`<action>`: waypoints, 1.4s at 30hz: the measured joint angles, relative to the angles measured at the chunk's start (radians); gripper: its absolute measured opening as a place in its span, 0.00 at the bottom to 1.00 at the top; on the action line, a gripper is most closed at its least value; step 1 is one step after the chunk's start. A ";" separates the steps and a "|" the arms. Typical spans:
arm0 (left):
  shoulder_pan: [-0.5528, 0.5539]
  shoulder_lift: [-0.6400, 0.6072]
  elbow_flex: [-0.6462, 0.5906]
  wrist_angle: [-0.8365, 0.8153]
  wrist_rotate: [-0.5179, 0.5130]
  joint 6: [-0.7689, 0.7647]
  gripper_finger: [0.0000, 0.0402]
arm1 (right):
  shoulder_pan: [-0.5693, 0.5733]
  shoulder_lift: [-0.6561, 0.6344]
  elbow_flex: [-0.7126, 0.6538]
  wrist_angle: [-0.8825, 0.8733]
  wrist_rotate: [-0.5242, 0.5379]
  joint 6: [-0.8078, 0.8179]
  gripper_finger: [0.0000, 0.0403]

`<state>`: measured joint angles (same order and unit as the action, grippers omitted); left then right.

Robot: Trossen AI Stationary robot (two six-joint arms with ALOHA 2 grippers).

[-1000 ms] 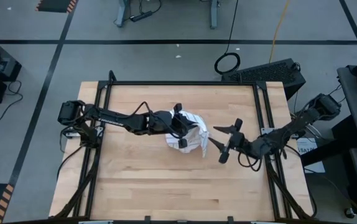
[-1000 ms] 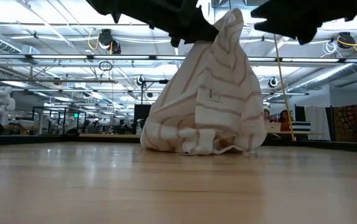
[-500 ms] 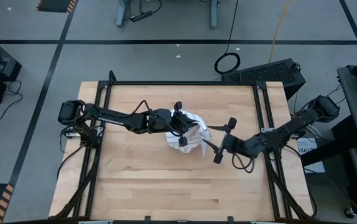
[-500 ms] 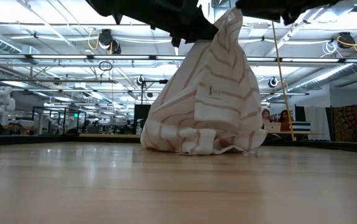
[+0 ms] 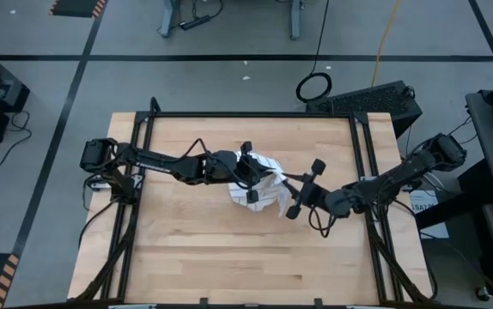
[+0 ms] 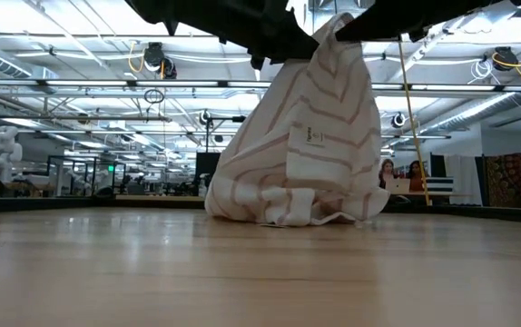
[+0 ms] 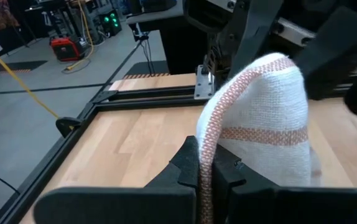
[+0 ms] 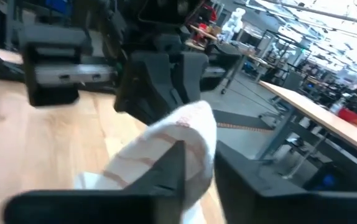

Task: Roll towel into tight, uniform cylinder
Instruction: Fold the white brown kitchen towel

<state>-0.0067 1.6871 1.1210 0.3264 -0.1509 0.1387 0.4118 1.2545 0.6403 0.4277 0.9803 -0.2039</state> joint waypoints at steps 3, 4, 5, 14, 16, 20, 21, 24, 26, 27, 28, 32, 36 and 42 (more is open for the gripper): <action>0.000 0.000 0.000 0.004 0.002 0.000 0.02 | 0.000 0.000 0.000 0.000 0.017 -0.033 0.02; 0.000 0.000 0.000 0.004 0.005 0.000 0.02 | 0.000 0.000 0.000 0.006 0.020 -0.047 0.02; 0.000 0.000 0.000 0.004 0.012 0.000 0.02 | 0.000 0.000 0.000 0.008 0.025 -0.060 0.03; -0.034 0.000 0.000 -0.044 0.018 -0.074 0.27 | 0.000 -0.016 0.000 0.009 0.094 -0.150 0.01; -0.055 0.000 0.000 -0.066 0.011 -0.081 0.35 | 0.000 -0.019 0.000 0.009 0.093 -0.171 0.01; -0.105 0.000 0.000 -0.134 -0.099 -0.090 0.46 | -0.001 -0.020 0.001 0.015 0.106 -0.227 0.00; -0.118 0.000 0.000 -0.150 -0.129 -0.100 0.48 | -0.002 -0.020 0.005 0.014 0.120 -0.240 0.00; -0.155 0.000 0.000 -0.182 -0.174 -0.108 0.50 | -0.005 -0.021 0.016 0.016 0.128 -0.278 0.00; -0.180 0.007 0.000 -0.194 -0.177 -0.122 0.50 | -0.005 -0.021 0.023 0.016 0.127 -0.302 0.00; -0.189 0.014 0.000 -0.190 -0.177 -0.142 0.50 | -0.005 -0.021 0.025 0.016 0.127 -0.313 0.00; -0.201 0.020 0.000 -0.193 -0.180 -0.166 0.50 | -0.005 -0.021 0.029 0.015 0.128 -0.322 0.00; -0.242 0.052 0.002 -0.133 -0.195 -0.212 0.50 | -0.006 -0.021 0.044 0.017 0.129 -0.350 0.00; -0.281 0.115 0.000 -0.071 -0.247 -0.204 0.50 | -0.006 -0.021 0.062 0.017 0.129 -0.366 0.00; -0.296 0.145 -0.001 -0.148 -0.427 -0.183 0.49 | -0.005 -0.021 0.076 0.015 0.128 -0.389 0.00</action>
<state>-0.3031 1.8319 1.1202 0.1787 -0.5778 -0.0444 0.4064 1.2331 0.7166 0.4427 1.1087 -0.5931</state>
